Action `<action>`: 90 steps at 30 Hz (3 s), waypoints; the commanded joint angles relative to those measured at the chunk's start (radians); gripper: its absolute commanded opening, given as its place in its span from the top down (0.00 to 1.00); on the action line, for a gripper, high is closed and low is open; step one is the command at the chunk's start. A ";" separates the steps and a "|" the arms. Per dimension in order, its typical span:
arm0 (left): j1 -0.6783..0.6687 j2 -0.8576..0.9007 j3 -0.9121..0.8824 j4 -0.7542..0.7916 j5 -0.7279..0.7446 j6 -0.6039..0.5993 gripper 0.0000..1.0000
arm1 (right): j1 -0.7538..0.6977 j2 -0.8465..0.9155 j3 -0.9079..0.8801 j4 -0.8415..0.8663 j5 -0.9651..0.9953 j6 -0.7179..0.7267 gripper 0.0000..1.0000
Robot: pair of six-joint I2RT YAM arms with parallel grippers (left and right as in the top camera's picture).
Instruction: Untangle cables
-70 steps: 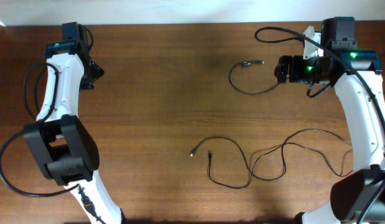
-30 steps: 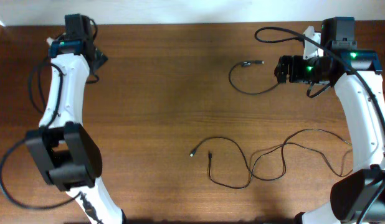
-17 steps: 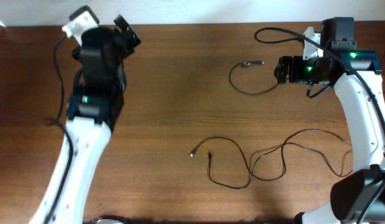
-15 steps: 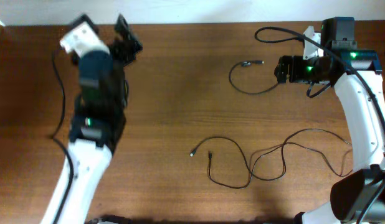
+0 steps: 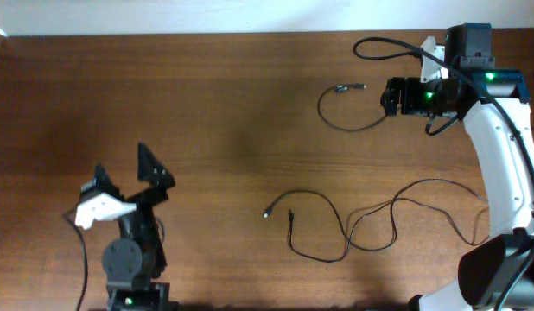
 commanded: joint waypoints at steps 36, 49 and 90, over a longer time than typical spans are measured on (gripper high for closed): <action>0.106 -0.466 -0.207 -0.489 0.291 0.282 0.00 | 0.003 -0.007 0.007 0.001 0.009 -0.011 0.01; 0.106 -0.465 -0.207 -0.486 0.289 0.282 0.01 | 0.003 -0.008 0.007 0.000 0.009 -0.010 0.01; 0.106 -0.465 -0.207 -0.486 0.289 0.281 0.01 | 0.009 -0.603 -1.031 1.237 0.089 0.099 0.02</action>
